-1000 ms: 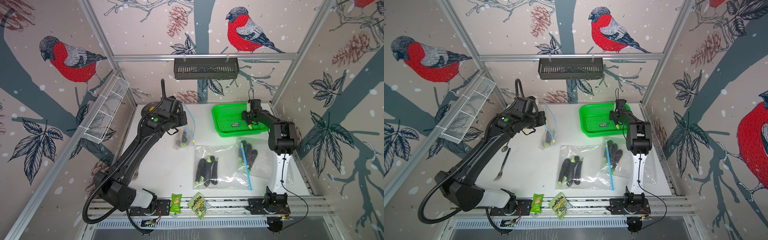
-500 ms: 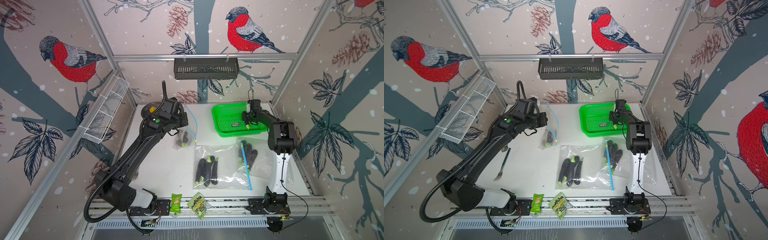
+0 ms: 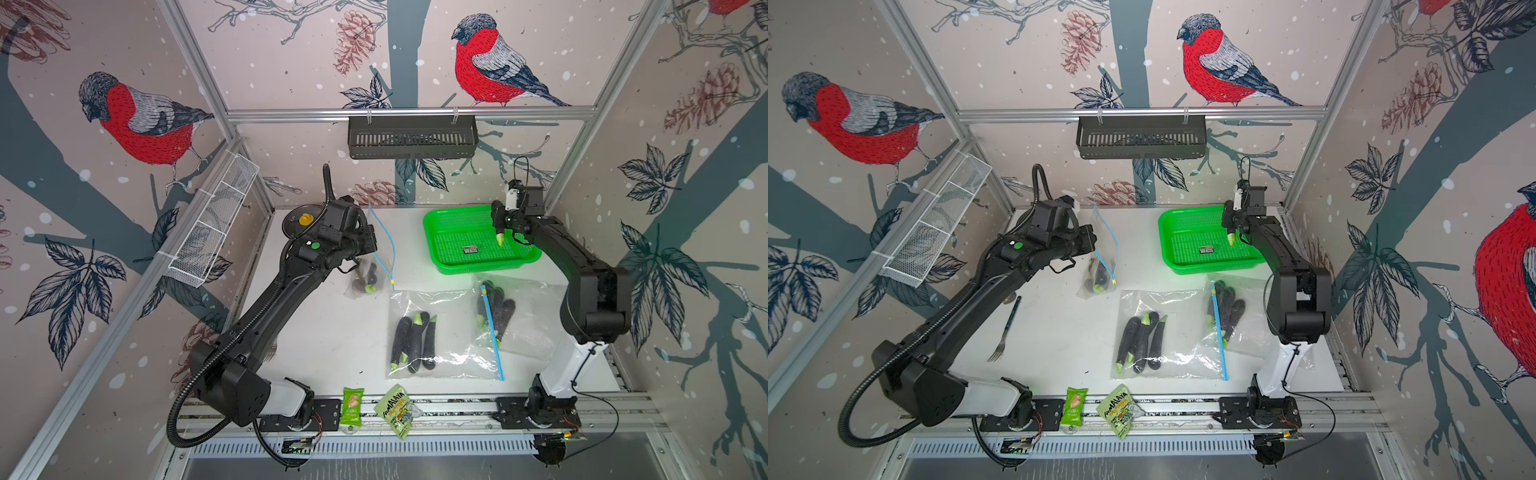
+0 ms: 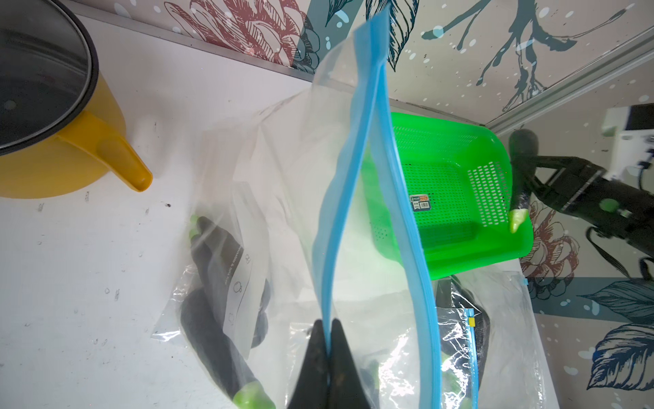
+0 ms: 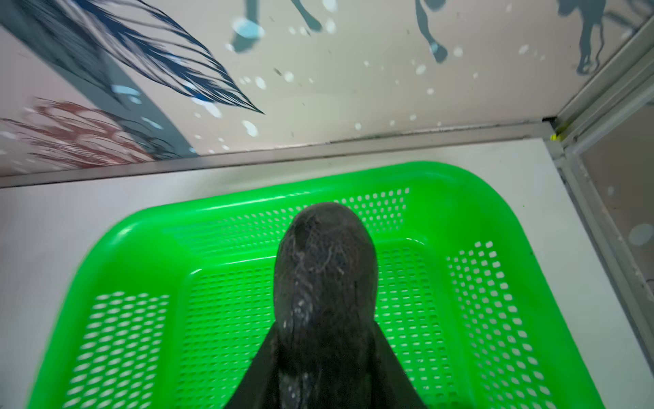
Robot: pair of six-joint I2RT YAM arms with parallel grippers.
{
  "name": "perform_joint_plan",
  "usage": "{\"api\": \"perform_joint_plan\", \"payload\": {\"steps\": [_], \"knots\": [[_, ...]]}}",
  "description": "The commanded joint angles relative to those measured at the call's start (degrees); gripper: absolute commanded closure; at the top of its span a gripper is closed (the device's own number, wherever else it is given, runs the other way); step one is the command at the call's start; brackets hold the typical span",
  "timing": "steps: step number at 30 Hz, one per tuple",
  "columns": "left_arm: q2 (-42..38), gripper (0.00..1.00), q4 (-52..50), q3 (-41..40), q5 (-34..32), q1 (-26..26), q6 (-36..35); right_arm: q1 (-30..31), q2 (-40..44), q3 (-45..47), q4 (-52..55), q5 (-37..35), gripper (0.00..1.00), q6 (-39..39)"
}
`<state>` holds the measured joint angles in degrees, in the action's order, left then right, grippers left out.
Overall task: Place the eggplant in a zip-top bag and seal the zipper
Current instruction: Pick up the eggplant from the basket, then place the eggplant in the zipper food storage bag.
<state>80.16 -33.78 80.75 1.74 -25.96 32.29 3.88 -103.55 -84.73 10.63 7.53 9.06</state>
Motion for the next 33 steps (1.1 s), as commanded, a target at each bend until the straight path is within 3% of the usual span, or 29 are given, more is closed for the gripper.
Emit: {"api": "perform_joint_plan", "payload": {"steps": [1,7,12,23,33], "knots": [[-0.1,1.00,4.0,0.4,0.4,0.0,1.1,3.5,6.9,3.3,-5.5,4.4,0.70,2.4],[1.8,1.00,1.9,2.5,-0.6,-0.1,0.3,15.4,18.4,10.5,-17.4,7.4,0.70,9.5],[2.6,1.00,1.5,4.0,-0.2,-0.1,-0.8,25.5,21.7,12.3,-27.0,5.9,0.69,13.0],[1.7,1.00,1.5,4.4,0.0,-0.9,-0.2,38.4,13.4,7.1,-38.7,3.6,0.69,13.2],[-0.1,1.00,1.5,4.0,0.0,-2.2,0.4,40.8,6.0,4.8,-44.2,3.3,0.68,14.2]]}}
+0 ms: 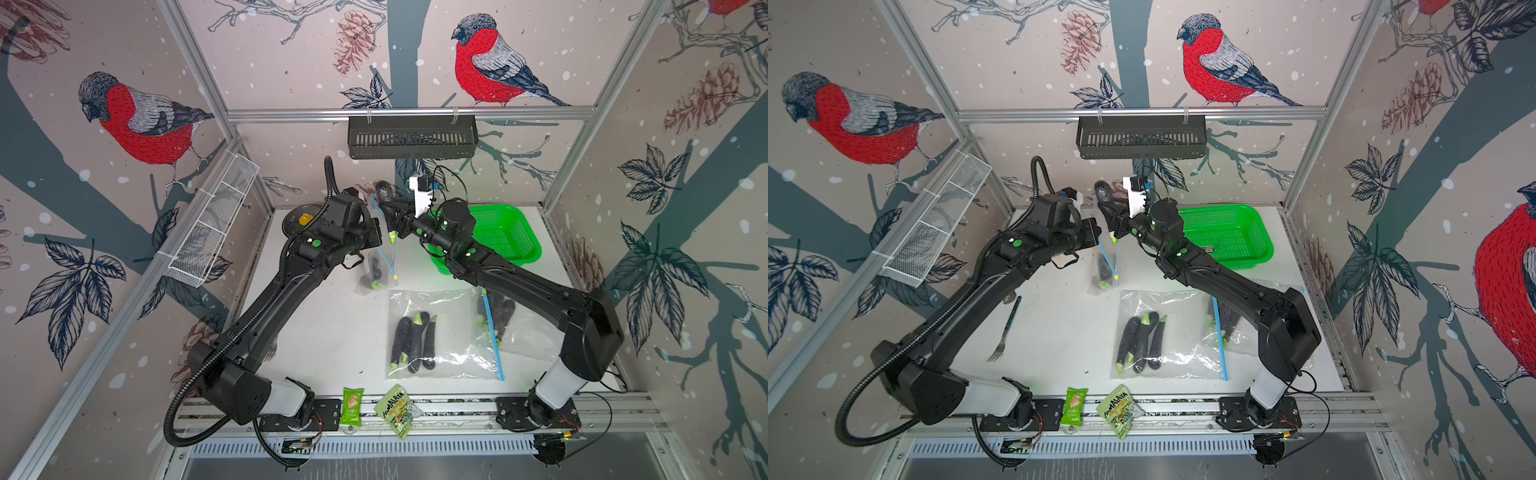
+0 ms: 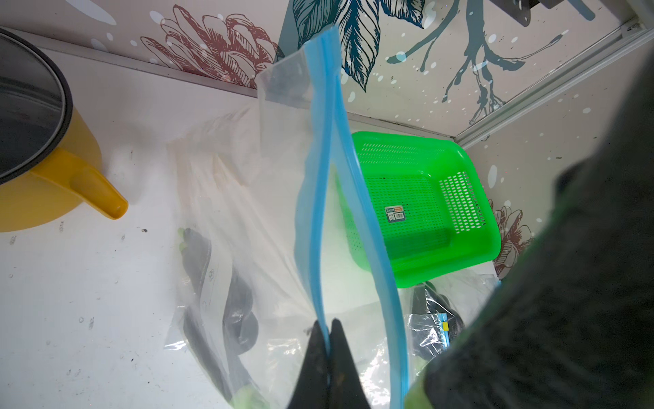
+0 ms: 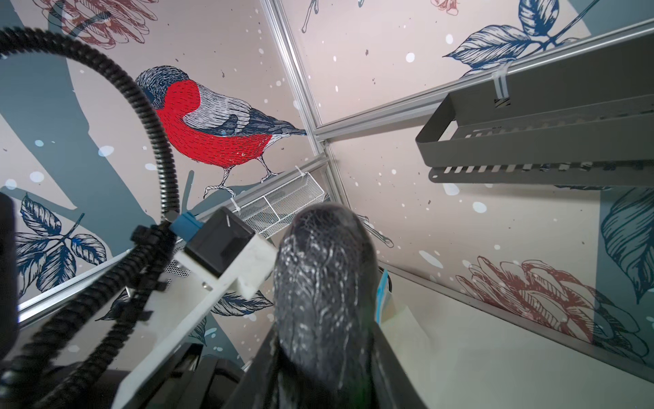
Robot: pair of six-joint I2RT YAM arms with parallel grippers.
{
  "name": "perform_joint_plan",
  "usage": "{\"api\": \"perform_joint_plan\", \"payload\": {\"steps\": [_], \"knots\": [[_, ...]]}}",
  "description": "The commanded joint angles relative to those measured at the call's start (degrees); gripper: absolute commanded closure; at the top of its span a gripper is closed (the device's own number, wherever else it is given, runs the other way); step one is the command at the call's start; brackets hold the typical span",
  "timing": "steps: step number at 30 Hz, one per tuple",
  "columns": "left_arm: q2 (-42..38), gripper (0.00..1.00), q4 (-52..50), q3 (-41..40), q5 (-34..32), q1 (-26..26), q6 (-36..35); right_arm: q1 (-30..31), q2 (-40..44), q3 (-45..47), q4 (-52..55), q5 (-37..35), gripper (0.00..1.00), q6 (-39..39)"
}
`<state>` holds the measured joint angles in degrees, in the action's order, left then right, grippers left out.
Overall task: Place the eggplant in a zip-top bag and seal the zipper
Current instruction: Place the eggplant in the zipper food storage bag.
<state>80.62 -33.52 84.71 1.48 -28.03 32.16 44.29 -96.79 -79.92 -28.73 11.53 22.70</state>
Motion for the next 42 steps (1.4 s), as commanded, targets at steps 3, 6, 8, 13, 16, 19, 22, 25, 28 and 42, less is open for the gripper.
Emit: {"api": "perform_joint_plan", "payload": {"steps": [3,6,8,13,16,19,22,25,28,42], "knots": [[-0.9,1.00,1.6,0.0,0.5,-0.2,0.6,0.9,-1.6,1.1,-7.1,-1.4,0.68,0.9],[-1.1,1.00,2.5,-0.3,0.9,-0.2,0.8,1.6,-1.9,2.7,-9.4,-2.8,0.68,0.2],[-1.0,1.00,2.8,-0.2,1.3,-0.2,1.0,1.8,-2.4,2.9,-9.1,-3.7,0.68,-0.3],[-1.8,1.00,4.5,-0.9,1.7,-0.3,1.2,2.1,-2.4,5.6,-10.9,-5.3,0.62,-1.0],[-2.1,1.00,6.0,-1.6,2.7,-0.3,1.8,2.0,-2.1,6.3,-10.0,-5.9,0.59,-1.2],[-2.0,1.00,6.8,-1.7,3.6,-0.3,2.4,1.5,-1.6,6.2,-8.9,-5.7,0.52,-1.5],[-2.3,1.00,7.4,-1.9,3.5,-0.3,3.0,0.3,-0.9,5.5,-7.4,-4.2,0.45,-1.7],[-2.7,1.00,8.3,-2.4,2.8,-0.3,3.7,-1.0,0.4,5.1,-5.6,-2.6,0.43,-1.9],[-2.9,1.00,9.2,-2.5,1.6,-0.2,5.1,-2.8,3.0,5.6,-3.8,-0.4,0.42,-1.5],[-6.7,1.00,26.8,-5.3,-4.9,-0.2,21.4,-18.6,23.3,14.4,12.3,25.9,0.51,-13.5]]}}
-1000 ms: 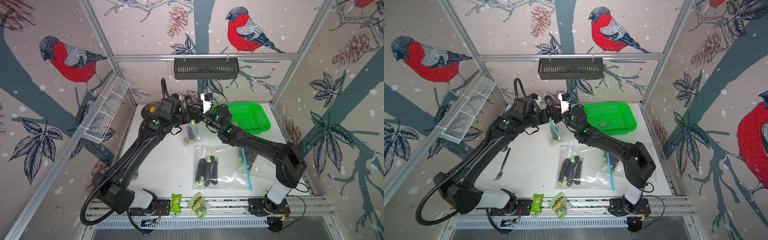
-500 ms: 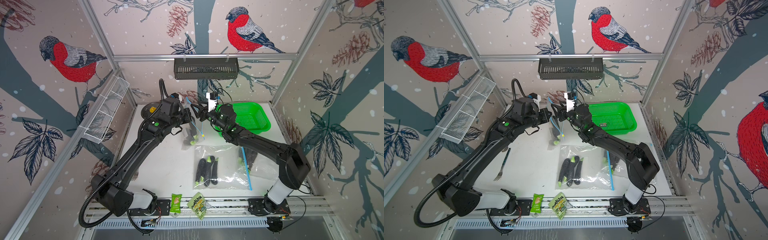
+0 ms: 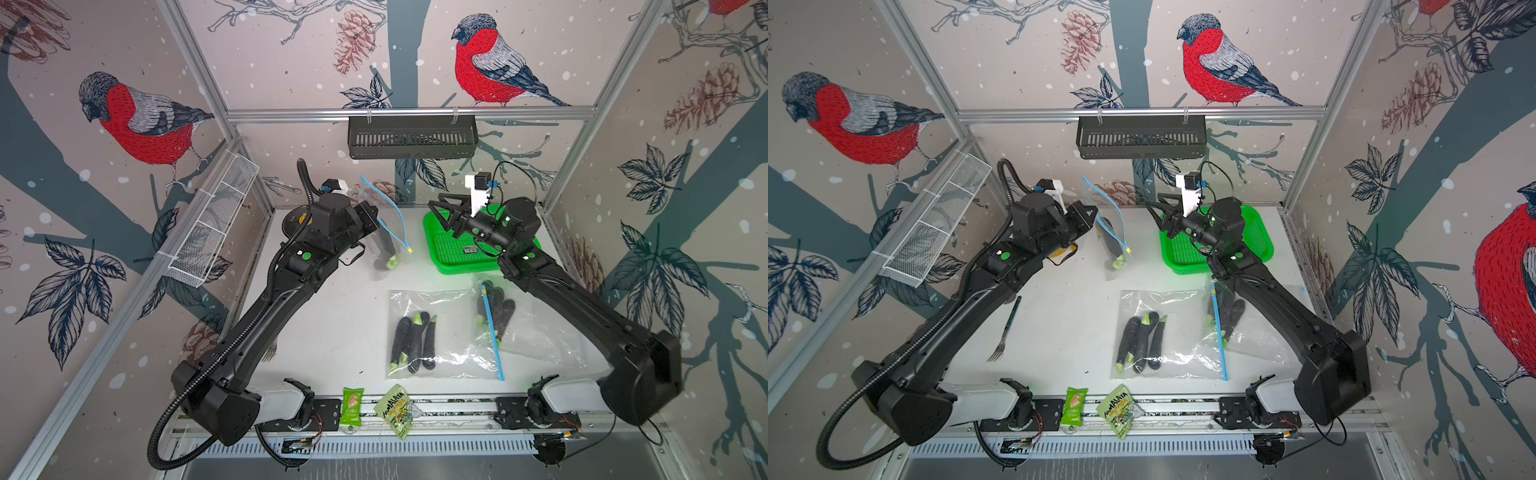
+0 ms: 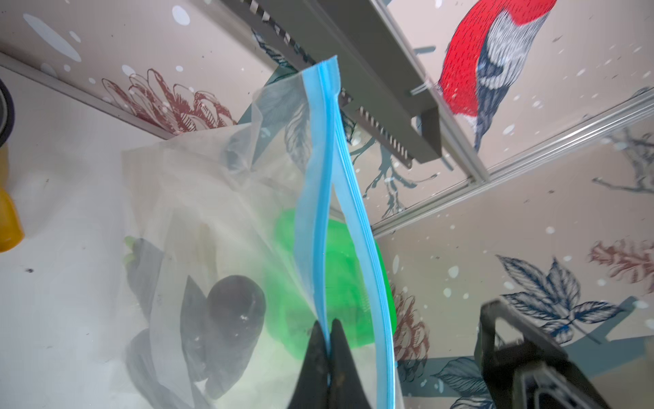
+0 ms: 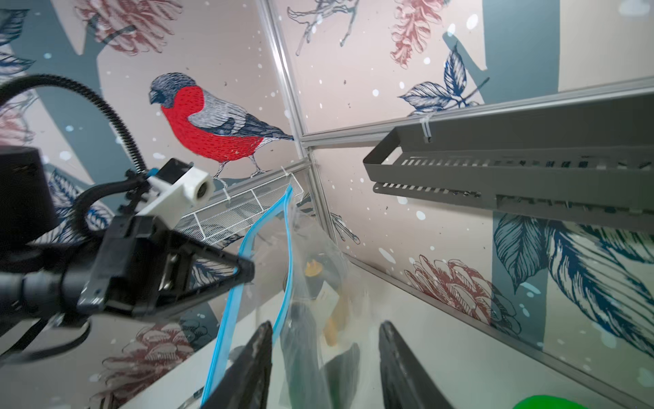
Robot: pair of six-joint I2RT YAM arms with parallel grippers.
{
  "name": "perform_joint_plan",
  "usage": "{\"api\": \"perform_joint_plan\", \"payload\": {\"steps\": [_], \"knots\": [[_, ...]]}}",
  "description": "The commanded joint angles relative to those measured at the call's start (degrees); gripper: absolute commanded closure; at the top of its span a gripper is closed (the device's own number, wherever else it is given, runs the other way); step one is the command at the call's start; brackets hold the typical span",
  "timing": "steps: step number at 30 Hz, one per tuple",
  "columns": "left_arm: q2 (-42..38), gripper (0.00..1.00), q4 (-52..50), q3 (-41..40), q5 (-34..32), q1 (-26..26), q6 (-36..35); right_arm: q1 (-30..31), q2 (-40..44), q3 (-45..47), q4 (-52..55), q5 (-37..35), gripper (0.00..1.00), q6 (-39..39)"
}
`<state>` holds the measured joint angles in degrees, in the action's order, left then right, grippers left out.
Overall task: Place the eggplant in a zip-top bag and seal the zipper
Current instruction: Zip the zipper on the zipper food storage bag.
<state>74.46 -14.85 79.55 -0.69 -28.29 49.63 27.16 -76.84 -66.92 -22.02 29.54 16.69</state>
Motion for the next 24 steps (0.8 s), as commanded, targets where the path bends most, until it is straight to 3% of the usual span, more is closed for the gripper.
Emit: {"api": "perform_joint_plan", "payload": {"steps": [1,9,17,24], "knots": [[-0.5,1.00,8.6,0.1,-2.9,0.0,4.2,-2.0,5.6,2.8,7.2,7.8,0.50,-9.7],[1.4,1.00,9.4,2.3,-2.2,0.0,6.0,0.0,15.7,11.6,13.8,1.9,0.50,-20.4],[1.4,1.00,10.0,1.7,-1.9,-0.2,7.1,6.9,13.3,10.8,14.8,-2.9,0.52,-23.8],[0.4,1.00,10.2,0.8,-2.6,-0.2,7.3,8.2,7.7,9.6,9.0,-2.8,0.56,-22.3]]}}
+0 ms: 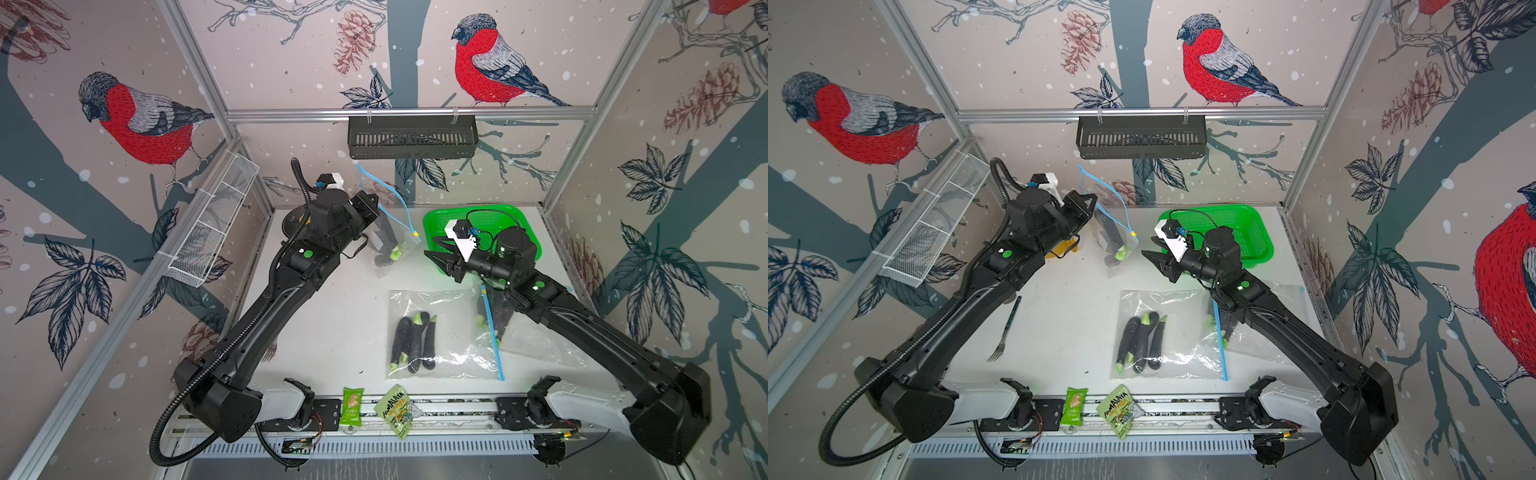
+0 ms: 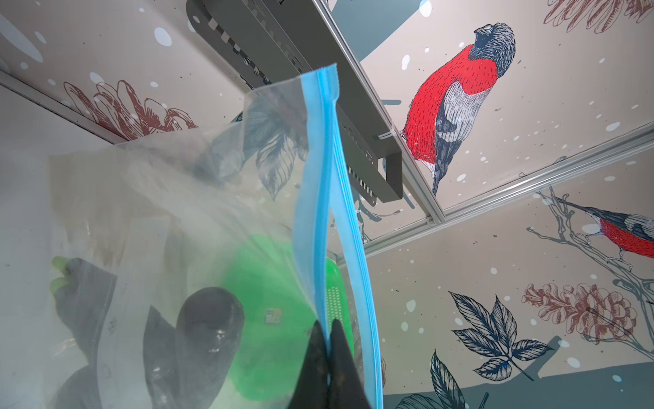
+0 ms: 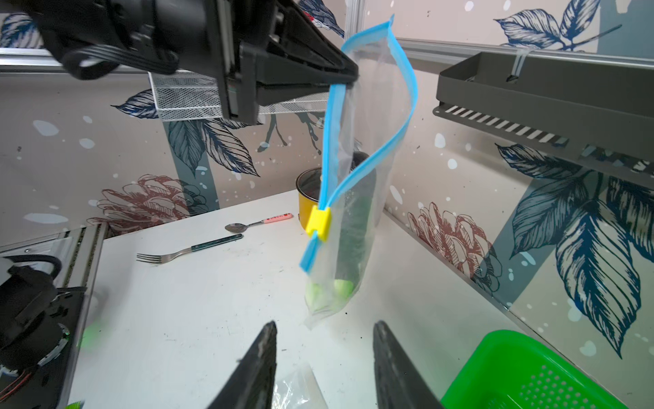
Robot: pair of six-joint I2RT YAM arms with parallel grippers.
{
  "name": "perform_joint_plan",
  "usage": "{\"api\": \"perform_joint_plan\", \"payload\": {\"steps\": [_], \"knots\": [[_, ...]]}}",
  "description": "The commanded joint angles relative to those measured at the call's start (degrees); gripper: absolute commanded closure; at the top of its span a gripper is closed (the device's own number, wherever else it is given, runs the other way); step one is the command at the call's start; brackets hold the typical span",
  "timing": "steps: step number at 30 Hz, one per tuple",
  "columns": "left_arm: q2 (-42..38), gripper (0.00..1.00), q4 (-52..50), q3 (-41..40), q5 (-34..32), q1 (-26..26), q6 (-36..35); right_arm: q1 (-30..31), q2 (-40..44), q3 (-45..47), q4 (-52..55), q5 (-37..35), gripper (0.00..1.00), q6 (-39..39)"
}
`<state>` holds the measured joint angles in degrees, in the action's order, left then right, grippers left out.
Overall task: Place the eggplant in a zip-top bag and seal the zipper
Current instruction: Zip the zipper on the zipper food storage bag.
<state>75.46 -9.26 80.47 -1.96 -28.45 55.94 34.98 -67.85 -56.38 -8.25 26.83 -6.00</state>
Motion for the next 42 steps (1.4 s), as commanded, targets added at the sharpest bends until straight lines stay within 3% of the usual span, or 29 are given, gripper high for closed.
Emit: {"api": "perform_joint_plan", "payload": {"steps": [1,23,42], "knots": [[-0.6,1.00,4.6,-0.2,-1.3,-0.1,1.0,0.6,-1.9,-1.4,-5.5,0.2,0.56,0.7],[0.5,1.00,6.2,-0.3,-0.6,0.0,0.7,1.3,-9.6,-4.3,-12.3,0.9,0.61,3.5],[0.5,1.00,6.8,-0.2,-0.2,0.3,0.4,0.4,-10.5,-5.1,-13.8,3.5,0.93,5.6]]}}
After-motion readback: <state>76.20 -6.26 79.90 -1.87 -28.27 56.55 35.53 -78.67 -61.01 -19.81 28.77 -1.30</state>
